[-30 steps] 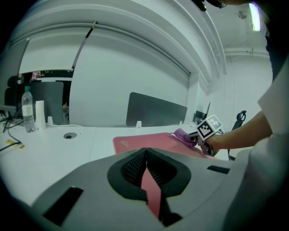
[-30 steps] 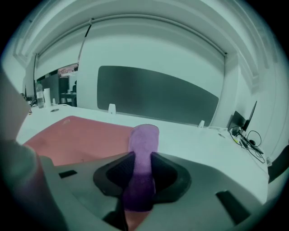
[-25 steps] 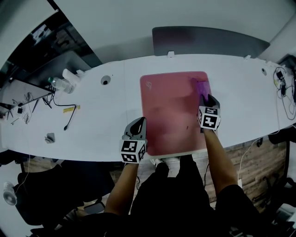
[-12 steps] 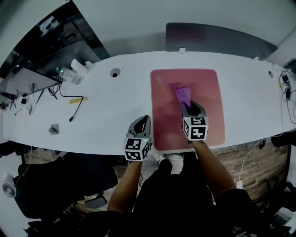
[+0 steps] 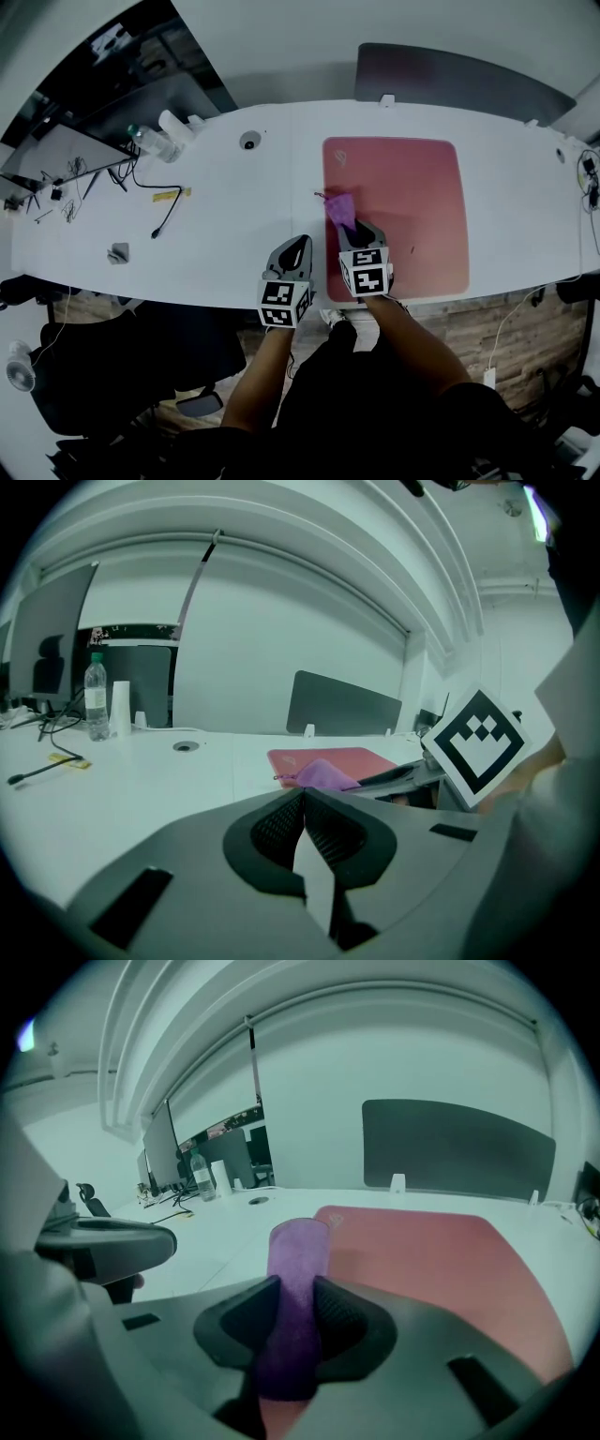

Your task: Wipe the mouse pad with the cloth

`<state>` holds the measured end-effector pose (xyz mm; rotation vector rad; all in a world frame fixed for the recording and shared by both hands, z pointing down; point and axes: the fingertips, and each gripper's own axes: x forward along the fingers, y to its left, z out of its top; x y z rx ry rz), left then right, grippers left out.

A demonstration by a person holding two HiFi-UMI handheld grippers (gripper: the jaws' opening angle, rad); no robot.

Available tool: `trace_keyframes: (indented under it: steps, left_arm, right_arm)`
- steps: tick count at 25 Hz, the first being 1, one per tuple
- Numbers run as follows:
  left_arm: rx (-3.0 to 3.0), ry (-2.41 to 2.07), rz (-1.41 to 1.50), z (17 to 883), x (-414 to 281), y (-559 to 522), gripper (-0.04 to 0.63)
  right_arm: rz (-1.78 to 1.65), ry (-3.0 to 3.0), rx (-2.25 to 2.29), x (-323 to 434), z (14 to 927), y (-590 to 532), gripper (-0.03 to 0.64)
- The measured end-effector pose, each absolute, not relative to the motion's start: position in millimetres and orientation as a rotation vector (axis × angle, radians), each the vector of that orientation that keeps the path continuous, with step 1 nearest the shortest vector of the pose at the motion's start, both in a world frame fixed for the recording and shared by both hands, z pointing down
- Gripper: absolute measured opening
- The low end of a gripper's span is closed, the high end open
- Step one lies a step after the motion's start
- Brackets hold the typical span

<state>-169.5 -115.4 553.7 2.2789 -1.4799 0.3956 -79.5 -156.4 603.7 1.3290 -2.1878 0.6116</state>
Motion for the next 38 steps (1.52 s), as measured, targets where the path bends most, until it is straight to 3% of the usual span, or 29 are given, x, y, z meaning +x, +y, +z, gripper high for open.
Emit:
trace_keyframes:
  steps: [14,38]
  left_arm:
    - [2.26,-1.478,0.412,565,-176,-113,0.021]
    - [2.289,-1.374,0.422,580,-136,-97,0.021]
  right_arm:
    - [0.518,-2.087,1.3,-90,632,-151,0.133]
    - [0.523,-1.915,1.539,46,635,-159,0.132]
